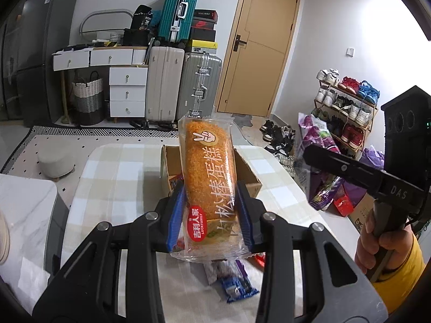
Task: Organize snacks
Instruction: 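Carry the candy bag and cake bun over the box with both grippers, then open both grippers to drop the candy bag and cake bun into the box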
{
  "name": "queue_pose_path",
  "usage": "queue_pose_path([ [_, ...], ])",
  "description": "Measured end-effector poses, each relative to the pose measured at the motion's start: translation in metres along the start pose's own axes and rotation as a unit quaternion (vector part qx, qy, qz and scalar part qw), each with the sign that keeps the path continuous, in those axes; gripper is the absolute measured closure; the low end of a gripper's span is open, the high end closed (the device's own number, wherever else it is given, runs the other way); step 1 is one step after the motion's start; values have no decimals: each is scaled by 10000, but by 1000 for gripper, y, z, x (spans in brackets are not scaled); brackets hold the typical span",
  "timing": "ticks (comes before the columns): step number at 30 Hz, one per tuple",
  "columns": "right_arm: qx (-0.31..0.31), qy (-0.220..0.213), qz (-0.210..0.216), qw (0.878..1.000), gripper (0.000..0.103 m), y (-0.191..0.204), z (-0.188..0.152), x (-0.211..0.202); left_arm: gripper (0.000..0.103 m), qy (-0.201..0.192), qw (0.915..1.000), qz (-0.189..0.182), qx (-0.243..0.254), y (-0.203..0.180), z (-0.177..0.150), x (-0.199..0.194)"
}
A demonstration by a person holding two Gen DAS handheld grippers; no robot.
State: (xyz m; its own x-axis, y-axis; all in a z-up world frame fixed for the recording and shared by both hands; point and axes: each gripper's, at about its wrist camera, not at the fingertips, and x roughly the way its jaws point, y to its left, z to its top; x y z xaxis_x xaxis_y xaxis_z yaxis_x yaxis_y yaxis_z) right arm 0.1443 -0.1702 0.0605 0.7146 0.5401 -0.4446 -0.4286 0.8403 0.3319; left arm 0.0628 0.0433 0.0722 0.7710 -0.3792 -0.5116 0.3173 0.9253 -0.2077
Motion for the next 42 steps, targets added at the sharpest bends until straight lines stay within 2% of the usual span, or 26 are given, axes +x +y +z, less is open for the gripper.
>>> queue_pose_path([
  [4,134,58,-43,9999,52,-19,12,19,70,106,9999,39,-61,5,19,29],
  [8,283,172,-148,9993,52,-37,21,39,70,268,9996,74,-38,13,42,80],
  [12,375,342,-277,9983,52,-56,31,63,70,615,9979,49,-195,26,55,136],
  [23,453,934,-658,9924,52,-98,38,129,70,983,9951,-21,17,18,80,240],
  [24,469,977,-671,9918,52,-102,37,134,71,1006,9949,-19,38,17,82,247],
  [25,488,1041,-675,9911,52,-105,37,140,78,1048,9945,1,52,17,84,258],
  [28,473,1156,-726,9895,52,-111,32,150,79,1159,9933,18,42,23,87,285],
  [37,399,1470,-834,9848,52,-120,25,179,79,1246,9921,114,-95,45,83,320],
  [42,262,1661,-990,9808,52,-123,19,197,79,1251,9919,155,-122,54,70,316],
])
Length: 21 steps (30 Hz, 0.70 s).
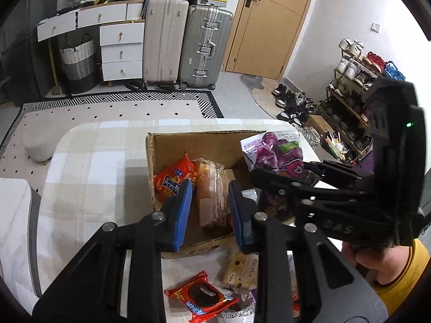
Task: Organize snacks
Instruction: 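Open both grippers to drop the candy bag and cake bun into the box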
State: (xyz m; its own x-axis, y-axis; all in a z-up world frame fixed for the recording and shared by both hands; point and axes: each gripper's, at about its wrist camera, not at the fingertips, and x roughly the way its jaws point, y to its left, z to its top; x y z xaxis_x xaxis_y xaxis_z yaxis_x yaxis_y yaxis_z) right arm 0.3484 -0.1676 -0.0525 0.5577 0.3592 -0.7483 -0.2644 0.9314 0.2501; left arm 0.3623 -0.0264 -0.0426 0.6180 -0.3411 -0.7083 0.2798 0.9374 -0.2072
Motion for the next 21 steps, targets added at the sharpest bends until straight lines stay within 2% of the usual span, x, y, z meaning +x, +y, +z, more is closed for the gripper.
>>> queue_pose_path([
  [7,-116,116,-196,9997,52,2,0,19,79,3,10000,22,5,4,-23,-20],
  [15,-46,-111,-263,9996,52,1,1,7,78,62,9999,99,5,-1,-41,-36],
  [18,12,-212,-206,9996,52,1,1,-6,73,32,9999,132,3,-2,-45,-44],
  [21,28,-303,-138,9994,51,5,-3,-23,59,-39,9998,206,-9,-7,-48,-56],
])
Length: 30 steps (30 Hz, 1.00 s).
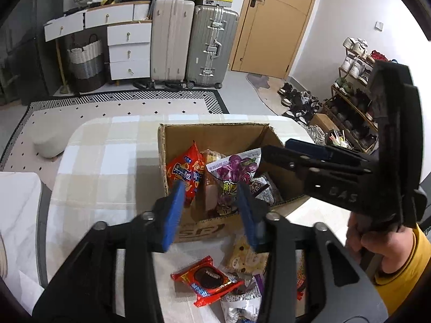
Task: Organize snacks
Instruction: 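Open both grippers to drop the candy bag and cake bun into the box, then move both grippers back toward the remaining snacks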
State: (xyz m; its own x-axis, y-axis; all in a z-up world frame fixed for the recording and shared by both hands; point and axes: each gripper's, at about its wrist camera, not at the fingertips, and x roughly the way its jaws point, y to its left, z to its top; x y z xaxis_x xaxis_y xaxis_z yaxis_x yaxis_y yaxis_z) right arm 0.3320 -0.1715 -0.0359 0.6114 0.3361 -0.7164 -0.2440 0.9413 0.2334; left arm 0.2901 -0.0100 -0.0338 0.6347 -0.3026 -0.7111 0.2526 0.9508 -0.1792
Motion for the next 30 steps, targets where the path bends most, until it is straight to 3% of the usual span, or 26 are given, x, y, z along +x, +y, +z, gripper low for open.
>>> queue_pose_path([
  [9,-25,-375,113,9992,48,17,-18,-66,38,-303,9995,71,110,-24,-17,-54],
  [13,-87,-596,166,9980,40,28,-27,-101,35,-409,9991,65,131,-36,-28,-80],
  [17,-119,-837,241,9961,30,40,-39,-135,25,-556,9983,130,143,-47,-39,-108],
  [20,-131,-1022,298,9942,20,47,-47,-160,24,-673,9975,156,161,-53,-50,-132],
  [26,-237,-1367,387,9896,9,63,-69,-207,23,-882,9957,172,210,-66,-77,-182],
  [30,-300,-1606,390,9858,9,72,-86,-234,22,-1047,9941,189,226,-74,-92,-212],
])
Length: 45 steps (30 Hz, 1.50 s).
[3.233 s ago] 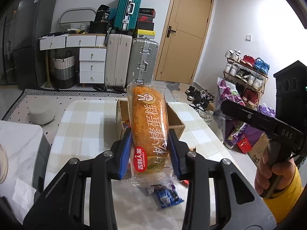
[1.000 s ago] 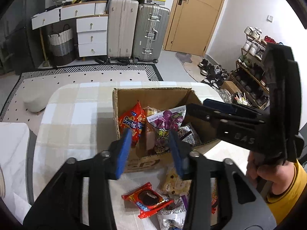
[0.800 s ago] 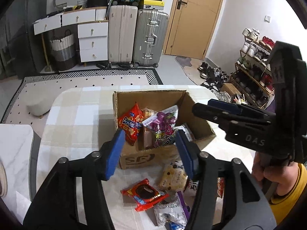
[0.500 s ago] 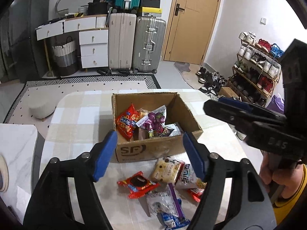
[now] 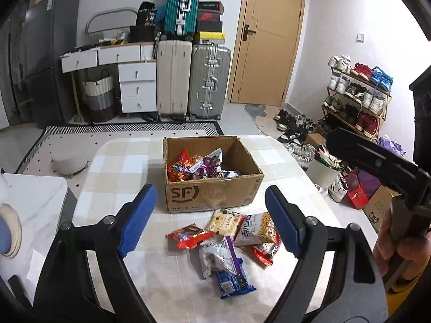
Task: Organize snacks
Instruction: 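Move both grippers back toward the remaining snacks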
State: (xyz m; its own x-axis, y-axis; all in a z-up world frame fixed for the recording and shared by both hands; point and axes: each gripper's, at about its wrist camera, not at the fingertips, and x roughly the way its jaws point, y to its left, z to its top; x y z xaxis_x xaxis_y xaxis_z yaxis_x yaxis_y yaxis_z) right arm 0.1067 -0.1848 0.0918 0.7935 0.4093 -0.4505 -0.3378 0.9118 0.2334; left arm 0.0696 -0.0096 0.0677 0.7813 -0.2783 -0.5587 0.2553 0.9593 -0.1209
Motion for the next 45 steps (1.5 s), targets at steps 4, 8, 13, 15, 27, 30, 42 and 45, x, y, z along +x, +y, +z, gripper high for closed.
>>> queue_pose_path([
  [4,-65,-150,88,9998,8,13,-11,-25,21,-128,9999,-30,3,-7,-10,-28],
  [8,-163,-304,146,9993,5,24,-22,-44,18,-230,9997,-61,3,-12,-24,-55],
  [13,-373,-490,222,9979,4,38,-35,-63,17,-255,9996,-55,73,-19,-42,-81],
  [15,-447,-521,215,9974,3,44,-41,-65,16,-277,9996,-40,75,-19,-47,-88],
  [27,-348,-551,116,9978,2,40,-93,-61,1,-202,9997,-49,-104,-14,-79,-89],
  [30,-248,-499,49,9984,2,32,-106,-56,1,-84,9998,-52,-182,-8,-88,-77],
  [42,153,-282,-209,9993,2,-4,-143,-31,1,528,9979,-103,-372,4,-117,-11],
  [45,224,-234,-274,9991,2,-13,-152,-25,1,683,9967,-98,-422,7,-127,5],
])
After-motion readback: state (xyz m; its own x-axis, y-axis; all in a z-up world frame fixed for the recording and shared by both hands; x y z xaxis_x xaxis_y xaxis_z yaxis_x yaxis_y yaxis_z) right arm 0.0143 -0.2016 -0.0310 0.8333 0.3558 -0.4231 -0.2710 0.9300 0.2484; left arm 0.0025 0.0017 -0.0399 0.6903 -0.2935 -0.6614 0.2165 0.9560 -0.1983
